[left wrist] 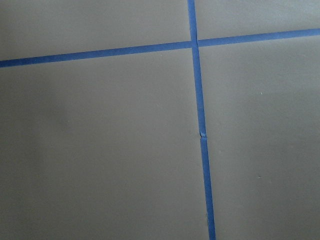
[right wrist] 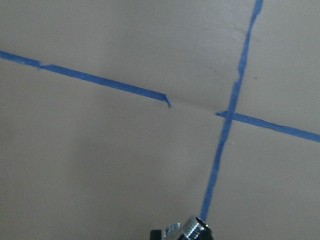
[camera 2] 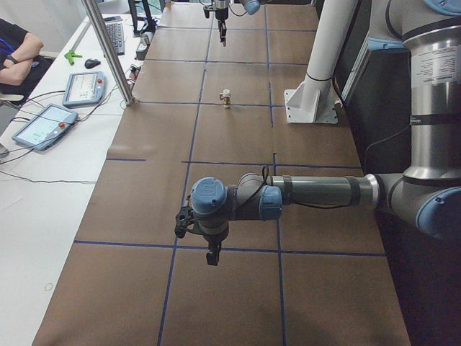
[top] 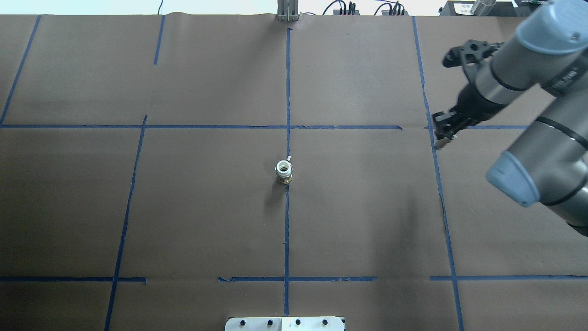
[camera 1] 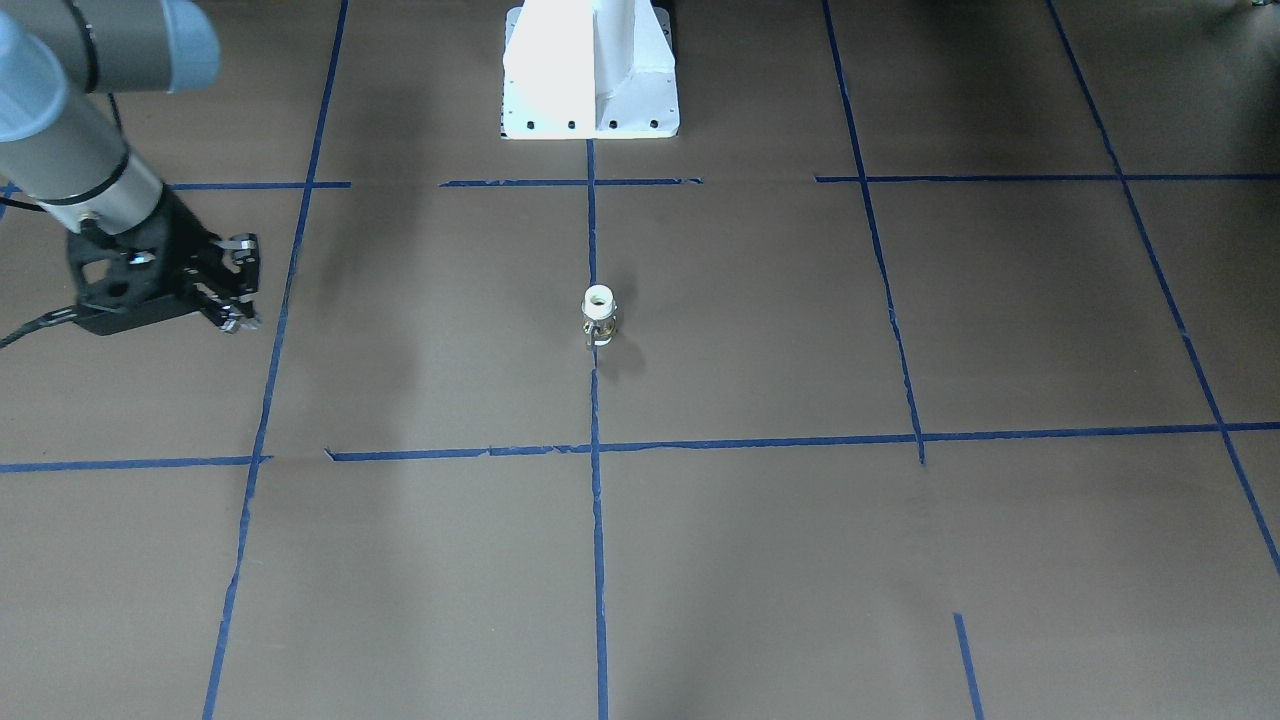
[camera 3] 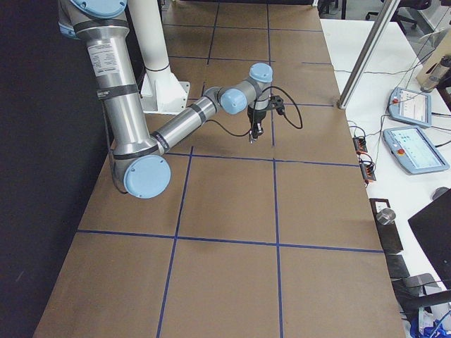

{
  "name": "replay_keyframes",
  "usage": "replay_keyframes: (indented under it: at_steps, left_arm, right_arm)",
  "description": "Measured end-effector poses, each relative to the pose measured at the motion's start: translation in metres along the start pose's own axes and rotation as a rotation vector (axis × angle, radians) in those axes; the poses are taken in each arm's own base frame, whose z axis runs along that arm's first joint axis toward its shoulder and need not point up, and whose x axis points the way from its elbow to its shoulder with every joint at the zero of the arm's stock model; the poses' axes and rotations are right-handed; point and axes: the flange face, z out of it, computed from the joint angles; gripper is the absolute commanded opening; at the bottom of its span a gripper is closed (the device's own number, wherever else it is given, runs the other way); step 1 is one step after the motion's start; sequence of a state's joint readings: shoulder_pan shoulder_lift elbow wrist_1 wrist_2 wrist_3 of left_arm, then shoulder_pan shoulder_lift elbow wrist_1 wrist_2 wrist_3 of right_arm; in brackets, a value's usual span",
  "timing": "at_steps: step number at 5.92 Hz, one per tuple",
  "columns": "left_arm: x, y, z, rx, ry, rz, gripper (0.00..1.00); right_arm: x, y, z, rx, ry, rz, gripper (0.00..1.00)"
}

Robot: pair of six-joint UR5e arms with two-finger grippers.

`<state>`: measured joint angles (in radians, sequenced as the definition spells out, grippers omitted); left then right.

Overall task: Assemble PPR valve and pipe with both arms
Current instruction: 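Lift the chrome fitting with the right gripper and carry it above the valve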

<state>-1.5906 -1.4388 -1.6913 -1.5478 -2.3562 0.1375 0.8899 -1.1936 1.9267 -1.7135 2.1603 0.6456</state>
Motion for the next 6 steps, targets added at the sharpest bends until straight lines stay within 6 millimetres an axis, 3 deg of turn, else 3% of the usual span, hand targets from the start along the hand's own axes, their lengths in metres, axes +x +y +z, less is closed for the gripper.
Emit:
replay_keyframes:
  at_steps: [4, 6]
  left_arm:
    - [0.0, 0.0, 0.001, -0.002, 0.0, 0.0, 1.0]
    - [-0.001, 0.001, 0.001, -0.003, 0.001, -0.002, 1.0]
  right_arm:
    - [-0.211, -0.032, -0.004, 0.009, -0.055, 0.328, 0.0]
    - [-0.285, -0.034, 0.008, 0.019, -0.043, 0.372, 0.0]
